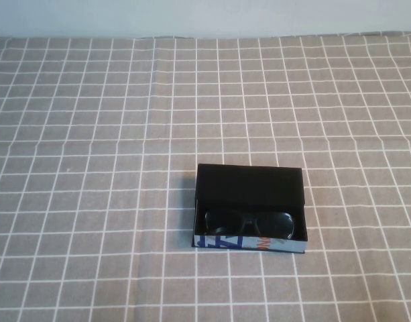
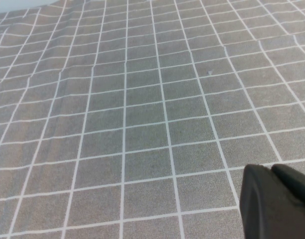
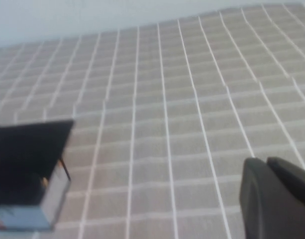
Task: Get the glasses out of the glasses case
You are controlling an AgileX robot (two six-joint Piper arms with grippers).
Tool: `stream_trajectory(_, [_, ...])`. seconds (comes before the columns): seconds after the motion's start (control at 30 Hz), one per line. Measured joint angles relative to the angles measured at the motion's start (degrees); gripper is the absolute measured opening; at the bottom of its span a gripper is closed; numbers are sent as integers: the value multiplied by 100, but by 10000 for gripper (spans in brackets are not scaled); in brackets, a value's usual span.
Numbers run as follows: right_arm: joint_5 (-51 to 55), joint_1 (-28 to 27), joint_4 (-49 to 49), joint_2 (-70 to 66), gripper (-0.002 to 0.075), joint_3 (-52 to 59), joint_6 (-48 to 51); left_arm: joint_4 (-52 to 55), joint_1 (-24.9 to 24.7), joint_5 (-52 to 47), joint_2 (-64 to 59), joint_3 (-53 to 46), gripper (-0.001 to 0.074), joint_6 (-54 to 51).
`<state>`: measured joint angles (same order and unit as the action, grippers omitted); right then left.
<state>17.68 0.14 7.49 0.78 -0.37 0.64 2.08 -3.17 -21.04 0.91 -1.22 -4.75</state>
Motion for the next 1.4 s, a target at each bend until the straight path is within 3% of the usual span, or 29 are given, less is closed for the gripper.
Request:
stream_trajectory(0.3, [405,0,99,0,-18,-1462,0,0,0,0,0,0,-5,0])
stream_trajectory(0.53, [121,0,939,0,-18,-1704,35,0,0,0,0,0,-4,0])
stream_trajectory(0.67, [179,0,1583,-286,-18,-1814,678,0,0,0,0,0,-4,0])
stream_trajectory(1.13, [2531,30,2803,-4386,-18,-4578,4240,0,0,0,0,0,-4,0])
stream_trajectory(1.4, [3810,929,2471,-6621,-18,-6236,4747,0,0,0,0,0,-5,0])
